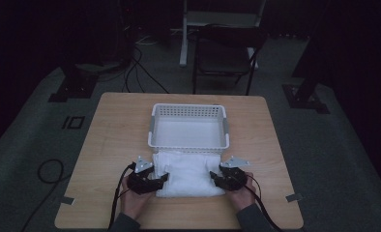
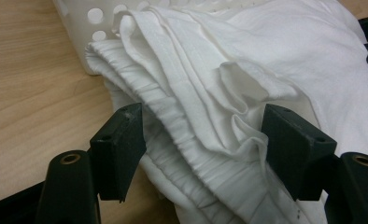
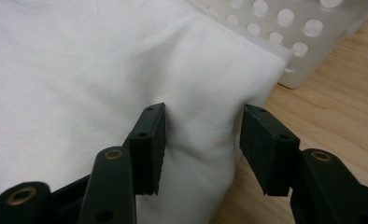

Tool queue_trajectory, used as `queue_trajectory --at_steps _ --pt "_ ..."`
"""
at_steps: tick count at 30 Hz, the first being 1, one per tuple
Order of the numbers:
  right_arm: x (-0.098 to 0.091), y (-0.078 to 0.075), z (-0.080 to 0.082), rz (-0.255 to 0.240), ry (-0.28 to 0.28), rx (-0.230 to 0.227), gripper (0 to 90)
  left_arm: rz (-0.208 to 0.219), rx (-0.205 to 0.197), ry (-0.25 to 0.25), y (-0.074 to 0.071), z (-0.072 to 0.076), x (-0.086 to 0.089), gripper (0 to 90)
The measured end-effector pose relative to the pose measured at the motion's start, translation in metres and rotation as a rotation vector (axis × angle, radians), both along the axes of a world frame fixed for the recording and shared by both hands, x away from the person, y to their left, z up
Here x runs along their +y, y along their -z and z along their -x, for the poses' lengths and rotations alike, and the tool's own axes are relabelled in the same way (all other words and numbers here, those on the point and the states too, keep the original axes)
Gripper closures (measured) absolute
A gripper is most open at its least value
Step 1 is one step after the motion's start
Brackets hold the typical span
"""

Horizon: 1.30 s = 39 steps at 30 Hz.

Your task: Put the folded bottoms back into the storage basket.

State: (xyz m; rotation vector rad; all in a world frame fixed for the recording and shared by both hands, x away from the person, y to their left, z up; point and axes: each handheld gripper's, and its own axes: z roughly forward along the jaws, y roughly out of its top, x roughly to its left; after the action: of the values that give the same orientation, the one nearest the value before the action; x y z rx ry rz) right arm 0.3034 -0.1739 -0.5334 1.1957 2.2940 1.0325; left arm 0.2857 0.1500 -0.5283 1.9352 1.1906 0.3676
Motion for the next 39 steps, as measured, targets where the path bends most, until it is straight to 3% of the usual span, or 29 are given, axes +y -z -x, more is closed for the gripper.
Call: queue_trajectory --at_steps 3,5,9,12,17,23,28,30,34,39 --pt "0.002 -0.001 -0.003 0.017 0.004 -0.006 50.5 0.024 0.016 0.006 -0.001 -0.007 0.002 29.5" --pt "0.003 -0.002 -0.004 0.026 0.006 -0.008 50.3 0.070 0.055 0.016 -0.005 -0.012 0.008 29.4" --pt "0.003 -0.001 -0.004 0.022 0.010 -0.006 49.7 0.144 0.018 -0.029 -0.021 -0.014 0.016 24.0" --pt "0.003 -0.001 -0.005 0.021 0.011 -0.006 49.7 0.150 0.010 -0.013 -0.032 -0.018 0.013 15.0" --pt "0.004 -0.001 -0.003 0.029 0.015 -0.013 49.4 0.148 -0.006 -0.025 -0.040 -0.022 0.003 12.7" --pt "0.003 -0.001 -0.002 0.027 0.011 -0.020 49.4 0.118 0.031 -0.032 -0.029 -0.026 -0.013 2.7" --pt "0.003 0.000 -0.002 0.028 0.012 -0.025 49.2 0.054 0.070 -0.066 -0.008 -0.034 -0.015 2.3" --pt "0.003 0.000 -0.002 0.026 0.011 -0.026 48.8 0.006 0.074 -0.086 0.001 -0.036 -0.015 2.2" --pt "0.003 0.000 -0.002 0.025 0.012 -0.029 47.6 0.061 0.115 -0.080 0.014 -0.042 -0.013 2.1" --pt "0.002 0.001 -0.003 0.027 0.028 -0.023 41.4 0.080 0.139 -0.077 0.016 -0.045 -0.012 4.7"
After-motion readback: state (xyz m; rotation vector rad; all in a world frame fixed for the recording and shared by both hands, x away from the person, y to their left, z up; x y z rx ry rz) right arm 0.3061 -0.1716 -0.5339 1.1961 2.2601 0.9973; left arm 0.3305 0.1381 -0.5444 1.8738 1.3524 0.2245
